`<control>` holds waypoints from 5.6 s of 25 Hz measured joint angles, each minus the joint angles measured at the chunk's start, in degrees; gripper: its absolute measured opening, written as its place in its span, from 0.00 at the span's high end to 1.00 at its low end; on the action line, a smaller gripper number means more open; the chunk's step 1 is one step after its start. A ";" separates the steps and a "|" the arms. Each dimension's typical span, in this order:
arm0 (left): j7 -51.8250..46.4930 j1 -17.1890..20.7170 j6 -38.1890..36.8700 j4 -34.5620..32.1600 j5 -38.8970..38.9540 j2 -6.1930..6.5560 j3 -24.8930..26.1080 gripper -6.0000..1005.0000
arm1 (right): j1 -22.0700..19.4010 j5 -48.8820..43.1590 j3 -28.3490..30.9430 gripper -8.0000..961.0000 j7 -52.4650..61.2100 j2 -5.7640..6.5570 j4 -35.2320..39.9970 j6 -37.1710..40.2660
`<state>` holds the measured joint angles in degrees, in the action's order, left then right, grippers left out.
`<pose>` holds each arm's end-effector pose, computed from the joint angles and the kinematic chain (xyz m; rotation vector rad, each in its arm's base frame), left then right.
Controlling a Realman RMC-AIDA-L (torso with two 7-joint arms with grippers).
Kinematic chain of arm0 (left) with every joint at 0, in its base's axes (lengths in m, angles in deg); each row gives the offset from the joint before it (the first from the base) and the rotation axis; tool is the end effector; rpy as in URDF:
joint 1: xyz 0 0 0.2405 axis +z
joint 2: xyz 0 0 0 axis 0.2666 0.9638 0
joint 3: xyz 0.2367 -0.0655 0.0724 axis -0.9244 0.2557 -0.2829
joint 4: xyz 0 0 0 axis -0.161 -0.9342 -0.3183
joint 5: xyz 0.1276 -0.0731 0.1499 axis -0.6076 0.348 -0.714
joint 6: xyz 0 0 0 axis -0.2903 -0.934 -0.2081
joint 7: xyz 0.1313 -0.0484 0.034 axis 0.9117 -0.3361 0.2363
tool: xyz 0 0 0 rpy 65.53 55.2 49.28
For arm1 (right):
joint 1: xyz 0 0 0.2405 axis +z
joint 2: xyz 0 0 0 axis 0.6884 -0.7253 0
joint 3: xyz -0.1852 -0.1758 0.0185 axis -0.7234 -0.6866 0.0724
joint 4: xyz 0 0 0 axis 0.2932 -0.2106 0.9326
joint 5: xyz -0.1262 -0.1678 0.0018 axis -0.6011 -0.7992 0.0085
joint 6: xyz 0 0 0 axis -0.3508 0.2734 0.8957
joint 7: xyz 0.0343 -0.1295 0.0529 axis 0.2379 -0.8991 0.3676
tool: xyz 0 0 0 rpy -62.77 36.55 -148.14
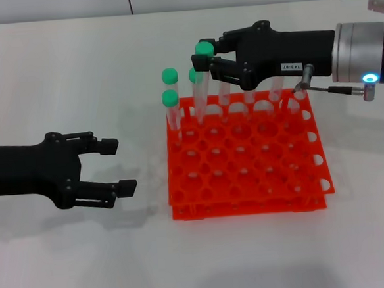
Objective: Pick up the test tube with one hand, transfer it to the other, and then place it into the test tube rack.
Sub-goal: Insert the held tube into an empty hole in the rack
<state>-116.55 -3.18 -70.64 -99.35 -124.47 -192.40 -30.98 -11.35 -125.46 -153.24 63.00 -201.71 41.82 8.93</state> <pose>-0.2484 0.2841 0.0520 -2.8982 -0.5925 -0.4626 0.1398 0.3767 -0.0264 -2.7083 0.3360 0.8231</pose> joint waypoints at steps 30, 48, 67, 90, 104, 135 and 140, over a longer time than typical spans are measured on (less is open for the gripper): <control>-0.17 -0.99 0.04 1.40 -0.08 -0.08 0.00 0.14 | 2.60 8.41 -2.97 0.77 -8.75 -0.33 -9.42 -2.26; -0.11 -0.94 0.01 2.30 -0.15 -0.08 0.00 0.14 | 2.36 8.40 -5.20 0.77 -9.67 -0.34 -11.23 -3.84; 0.12 -0.95 0.00 2.99 -0.14 -0.08 0.00 0.14 | 2.52 8.44 -5.29 0.79 -9.43 -0.26 -10.42 -3.38; 0.15 -0.95 0.01 2.99 -0.10 -0.08 -0.17 0.14 | 2.67 8.48 -5.29 0.79 -9.68 -0.31 -10.60 -3.97; -0.09 -0.95 0.01 2.99 -0.15 -0.08 -0.27 0.14 | 2.08 8.47 -5.26 0.79 -9.40 -0.15 -9.97 -3.38; -0.17 -1.57 0.01 3.52 -0.14 -0.08 -0.53 0.14 | 2.12 8.37 -5.43 0.78 -10.19 -0.31 -11.33 -4.54; -0.16 -1.57 0.01 3.52 -0.14 -0.08 -0.53 0.14 | 2.12 8.40 -5.92 0.78 -10.30 -0.33 -11.35 -4.53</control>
<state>-116.71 -4.75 -70.64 -95.83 -124.60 -192.48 -31.51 -9.23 -117.06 -159.16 52.71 -202.04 30.47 4.40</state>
